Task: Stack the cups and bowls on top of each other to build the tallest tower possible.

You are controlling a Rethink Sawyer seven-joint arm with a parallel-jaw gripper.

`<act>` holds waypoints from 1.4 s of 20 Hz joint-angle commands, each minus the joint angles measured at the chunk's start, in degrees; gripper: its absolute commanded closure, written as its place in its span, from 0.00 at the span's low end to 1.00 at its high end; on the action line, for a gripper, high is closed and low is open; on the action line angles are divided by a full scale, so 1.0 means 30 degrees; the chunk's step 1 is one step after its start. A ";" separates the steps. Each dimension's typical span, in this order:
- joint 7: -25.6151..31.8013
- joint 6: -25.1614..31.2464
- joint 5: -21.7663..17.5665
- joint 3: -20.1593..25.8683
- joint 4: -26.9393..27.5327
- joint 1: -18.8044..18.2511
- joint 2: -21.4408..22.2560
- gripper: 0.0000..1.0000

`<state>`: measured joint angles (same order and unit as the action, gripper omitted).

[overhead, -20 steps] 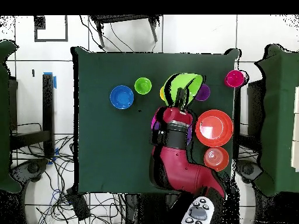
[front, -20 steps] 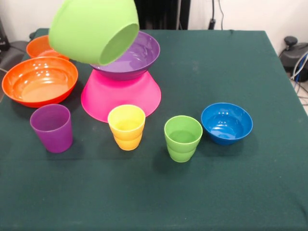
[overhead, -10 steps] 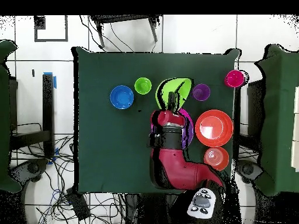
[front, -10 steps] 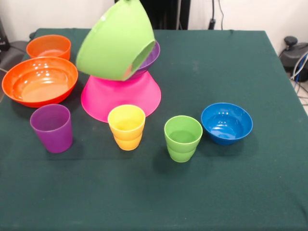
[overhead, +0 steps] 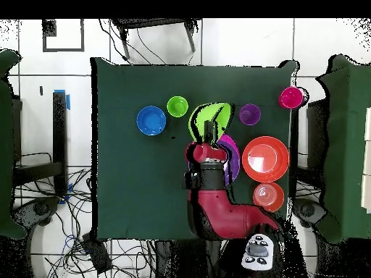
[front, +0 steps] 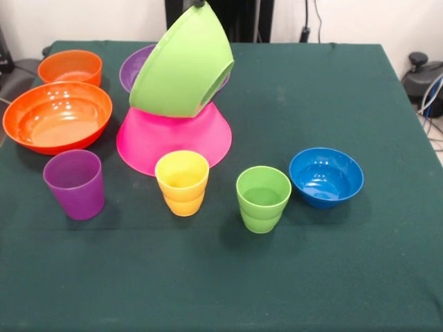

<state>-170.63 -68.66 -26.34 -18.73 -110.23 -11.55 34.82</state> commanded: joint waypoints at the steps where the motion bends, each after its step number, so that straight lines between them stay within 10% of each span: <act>1: -0.3714 0.0848 -0.1512 0.2467 -0.1199 -0.0504 0.0587 1.00; 28: -1.1464 0.4714 -1.1516 0.7839 -0.1731 -0.5399 0.2584 1.00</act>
<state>-184.06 -67.24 -52.10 -4.11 -114.57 -26.45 39.86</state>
